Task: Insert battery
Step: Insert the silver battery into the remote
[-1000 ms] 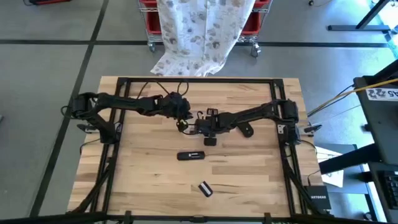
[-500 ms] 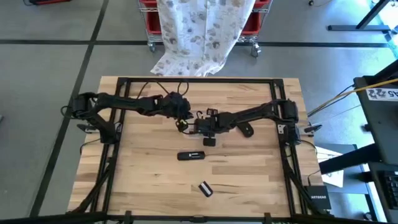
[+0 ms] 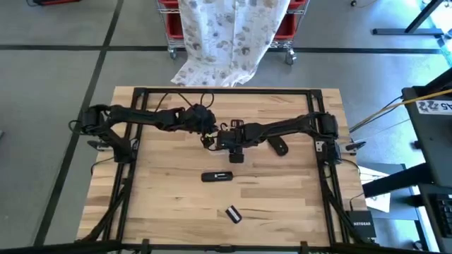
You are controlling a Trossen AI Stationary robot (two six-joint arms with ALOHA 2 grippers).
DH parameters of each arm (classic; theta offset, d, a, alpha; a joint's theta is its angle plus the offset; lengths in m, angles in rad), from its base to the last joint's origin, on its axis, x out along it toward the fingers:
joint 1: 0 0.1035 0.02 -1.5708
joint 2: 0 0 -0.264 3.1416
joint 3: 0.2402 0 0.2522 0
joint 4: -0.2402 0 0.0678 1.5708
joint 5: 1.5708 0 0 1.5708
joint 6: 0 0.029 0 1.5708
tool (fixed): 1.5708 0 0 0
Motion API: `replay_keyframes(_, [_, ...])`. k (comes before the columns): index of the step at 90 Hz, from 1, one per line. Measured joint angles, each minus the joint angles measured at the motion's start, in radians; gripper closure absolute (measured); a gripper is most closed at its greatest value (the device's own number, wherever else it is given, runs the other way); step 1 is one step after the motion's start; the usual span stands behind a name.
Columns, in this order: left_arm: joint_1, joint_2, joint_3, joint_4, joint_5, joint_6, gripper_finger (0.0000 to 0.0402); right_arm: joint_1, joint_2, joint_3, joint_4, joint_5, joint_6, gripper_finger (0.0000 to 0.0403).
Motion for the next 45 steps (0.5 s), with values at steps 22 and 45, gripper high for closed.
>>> replay_keyframes(22, [-0.001,0.000,0.000,-0.005,0.006,0.022,0.0381,-0.006,0.000,-0.022,0.016,0.074,-0.007,0.0221])
replay_keyframes(45, [-0.002,0.001,-0.002,-0.008,0.007,0.023,0.0381,0.002,-0.001,-0.077,0.077,0.044,0.012,0.0221])
